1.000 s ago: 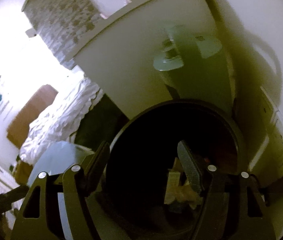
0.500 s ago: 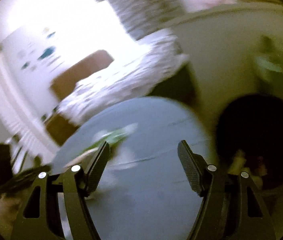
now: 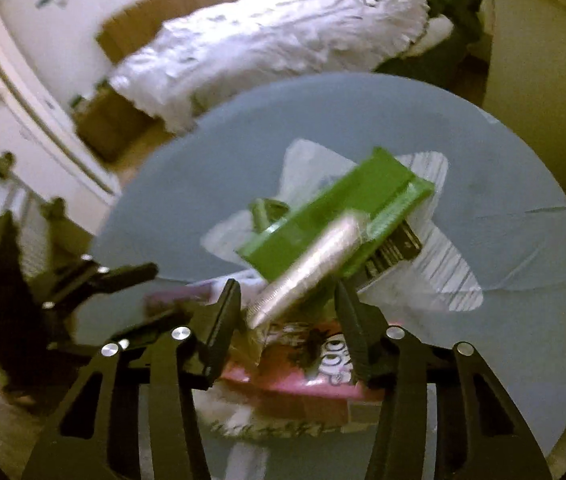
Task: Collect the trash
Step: 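Grasp a silver wrapper with the right gripper while the left grasps a maroon bottle, then carry the wrapper and bottle over the black bin and open both grippers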
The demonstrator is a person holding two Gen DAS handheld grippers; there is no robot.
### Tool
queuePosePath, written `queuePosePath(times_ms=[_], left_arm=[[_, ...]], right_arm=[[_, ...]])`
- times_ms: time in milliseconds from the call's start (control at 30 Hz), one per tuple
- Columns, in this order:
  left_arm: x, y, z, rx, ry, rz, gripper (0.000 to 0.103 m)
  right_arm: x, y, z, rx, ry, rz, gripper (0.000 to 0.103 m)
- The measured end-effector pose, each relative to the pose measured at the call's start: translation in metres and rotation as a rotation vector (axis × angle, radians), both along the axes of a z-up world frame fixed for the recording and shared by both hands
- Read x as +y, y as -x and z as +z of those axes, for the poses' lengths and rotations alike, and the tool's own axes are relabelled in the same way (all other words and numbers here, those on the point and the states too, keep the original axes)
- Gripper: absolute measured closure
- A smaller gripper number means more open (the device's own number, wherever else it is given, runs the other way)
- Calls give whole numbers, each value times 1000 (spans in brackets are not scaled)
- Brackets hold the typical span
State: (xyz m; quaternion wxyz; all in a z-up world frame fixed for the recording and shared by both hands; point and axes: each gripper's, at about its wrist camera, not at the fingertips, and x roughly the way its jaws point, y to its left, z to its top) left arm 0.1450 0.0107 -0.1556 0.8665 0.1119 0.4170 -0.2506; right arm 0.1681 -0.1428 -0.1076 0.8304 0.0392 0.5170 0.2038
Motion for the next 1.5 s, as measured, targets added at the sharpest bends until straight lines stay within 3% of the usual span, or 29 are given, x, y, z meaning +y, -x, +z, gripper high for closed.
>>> queuePosePath(times_ms=[133,200,300,400,667,833,1000,1167,1500], left_arm=[[-10,-7,-2,5,-24,-56,56],[-14,-12,-5,27,-17,-70,66],[-18,-20,-8,57,5,-47,70],[-11,-24,-8,75,46,6,72],[16,-10,16,67,251,171,78],[9,2,48,12,321,187,78],[-24,2,77,-23,360,127,78],[-82,-14,97,-24,409,36,78],[-213,-53,96,25,482,-89,78]], right_arm=[[-6,-3,-14,5,17,-16,68],[-6,-4,-16,-9,12,-18,72],[-11,-1,-11,-42,-33,-12,75],[-18,2,-2,-75,-89,1,91],[-48,18,24,-173,-219,7,91],[-84,27,43,-264,-295,-33,91],[-145,31,57,-349,-344,-136,91],[-227,32,54,-403,-357,-312,91],[-363,40,5,-387,-310,-615,91]])
